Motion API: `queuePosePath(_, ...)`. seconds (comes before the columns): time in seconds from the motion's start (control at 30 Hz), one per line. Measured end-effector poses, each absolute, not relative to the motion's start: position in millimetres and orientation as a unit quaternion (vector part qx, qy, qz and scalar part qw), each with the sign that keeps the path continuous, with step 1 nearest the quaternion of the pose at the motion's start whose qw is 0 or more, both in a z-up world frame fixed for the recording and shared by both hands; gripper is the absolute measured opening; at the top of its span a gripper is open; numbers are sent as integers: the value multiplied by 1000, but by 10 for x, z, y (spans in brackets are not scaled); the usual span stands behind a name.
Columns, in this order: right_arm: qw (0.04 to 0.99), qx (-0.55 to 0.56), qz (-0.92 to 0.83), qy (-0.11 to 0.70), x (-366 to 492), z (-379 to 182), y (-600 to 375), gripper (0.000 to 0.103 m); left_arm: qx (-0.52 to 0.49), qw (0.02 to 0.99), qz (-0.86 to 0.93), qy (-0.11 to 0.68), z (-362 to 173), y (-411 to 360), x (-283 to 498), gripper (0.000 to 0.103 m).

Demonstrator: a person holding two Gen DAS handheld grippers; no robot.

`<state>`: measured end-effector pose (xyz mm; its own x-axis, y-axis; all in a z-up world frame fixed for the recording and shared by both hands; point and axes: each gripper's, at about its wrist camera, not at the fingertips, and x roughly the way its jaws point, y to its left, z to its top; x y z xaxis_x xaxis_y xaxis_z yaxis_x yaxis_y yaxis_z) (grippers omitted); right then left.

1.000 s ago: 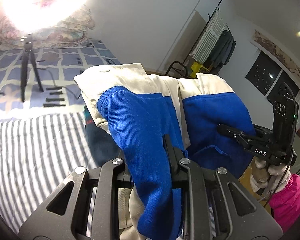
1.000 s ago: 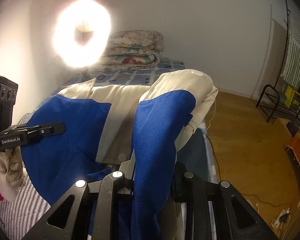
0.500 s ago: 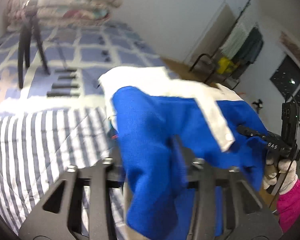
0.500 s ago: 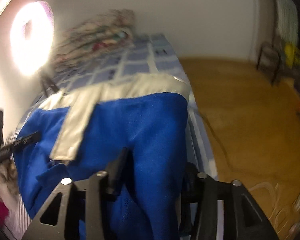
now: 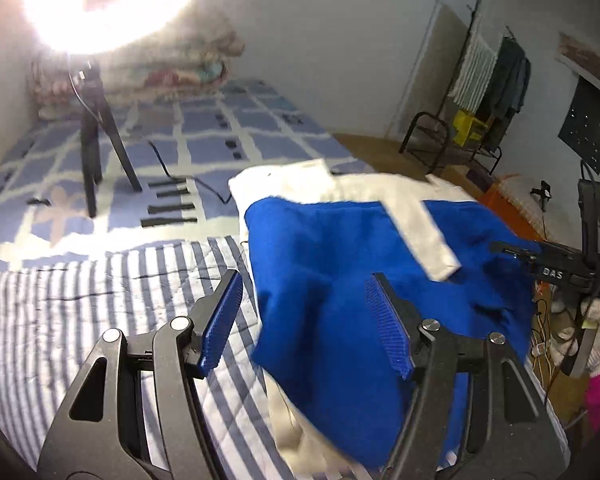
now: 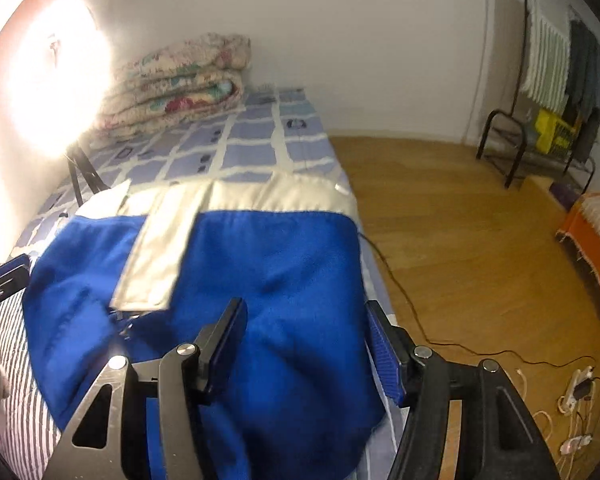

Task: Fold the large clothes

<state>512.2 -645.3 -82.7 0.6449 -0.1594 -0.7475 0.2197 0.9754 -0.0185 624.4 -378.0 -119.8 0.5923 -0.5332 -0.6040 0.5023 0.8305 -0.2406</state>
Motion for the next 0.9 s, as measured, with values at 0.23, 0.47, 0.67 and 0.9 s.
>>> queuePosePath(0.23,926,22,-108,361,4493,-180,-6068,61,1,905,-299,303,-638,-3532,5374,68)
queuePosePath(0.47,947,7,-69,312,3418,654,-5350,62,13,914,-299,273,104,-3090,4235,68)
queuePosePath(0.67,958,-4,-45,282,2540,1187,-4796,63,24,924,-305,227,788,-2630,3189,68)
queuePosePath(0.9,966,-12,-29,257,1638,1668,-4237,66,15,930,-315,190,1357,-2158,2169,68)
